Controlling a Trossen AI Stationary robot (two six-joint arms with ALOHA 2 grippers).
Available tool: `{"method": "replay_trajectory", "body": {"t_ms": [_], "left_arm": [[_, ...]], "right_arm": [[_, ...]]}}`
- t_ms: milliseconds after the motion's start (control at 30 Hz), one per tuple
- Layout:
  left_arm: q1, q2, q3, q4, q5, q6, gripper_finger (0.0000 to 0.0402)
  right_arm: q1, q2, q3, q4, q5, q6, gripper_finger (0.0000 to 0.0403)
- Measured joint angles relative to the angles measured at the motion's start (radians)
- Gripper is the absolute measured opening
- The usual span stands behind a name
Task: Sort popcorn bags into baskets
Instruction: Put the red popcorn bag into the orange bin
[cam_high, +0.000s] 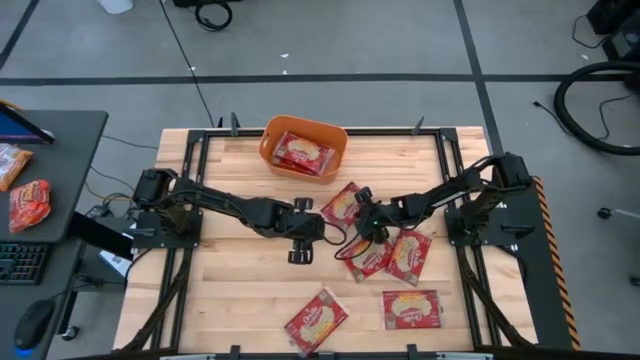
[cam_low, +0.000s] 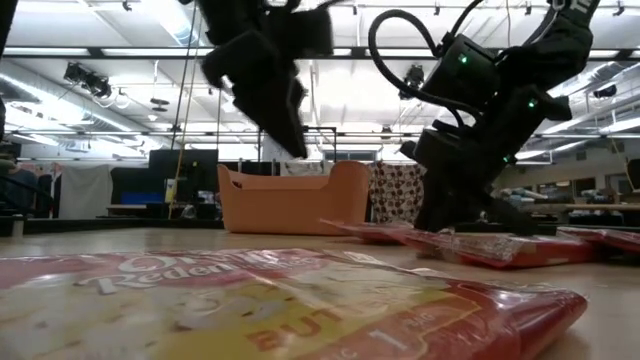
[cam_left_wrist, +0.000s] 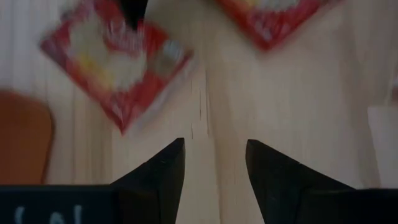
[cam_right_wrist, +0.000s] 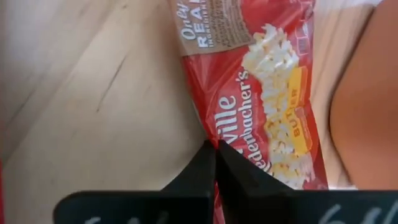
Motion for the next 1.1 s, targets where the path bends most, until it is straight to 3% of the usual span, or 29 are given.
{"method": "replay_trajectory", "body": {"t_ms": [167, 400, 567, 833, 1100], "left_arm": [[-0.027, 0.0, 0.0, 0.112, -0.005, 0.109, 0.0201], [-0.046, 0.0, 0.0, 0.13, -0.096, 0.218, 0.0263], [-0.044, 0.0, 0.0, 0.147, -0.136, 0.202, 0.0271], [-0.044, 0.0, 0.0, 0.17, -0.141, 0.165, 0.0239], [-0.044, 0.0, 0.0, 0.167, -0.142, 0.165, 0.0136]], "right_arm": [[0.016, -0.063, 0.034, -0.06, -0.03, 0.148, 0.0011], [0.019, -0.187, 0.077, -0.15, -0.22, 0.352, 0.001], [0.019, -0.255, 0.077, -0.149, -0.336, 0.457, 0.0007], [0.018, -0.332, 0.077, -0.096, -0.491, 0.665, 0.0007], [0.019, -0.351, 0.077, 0.009, -0.525, 0.728, 0.0018]]}}
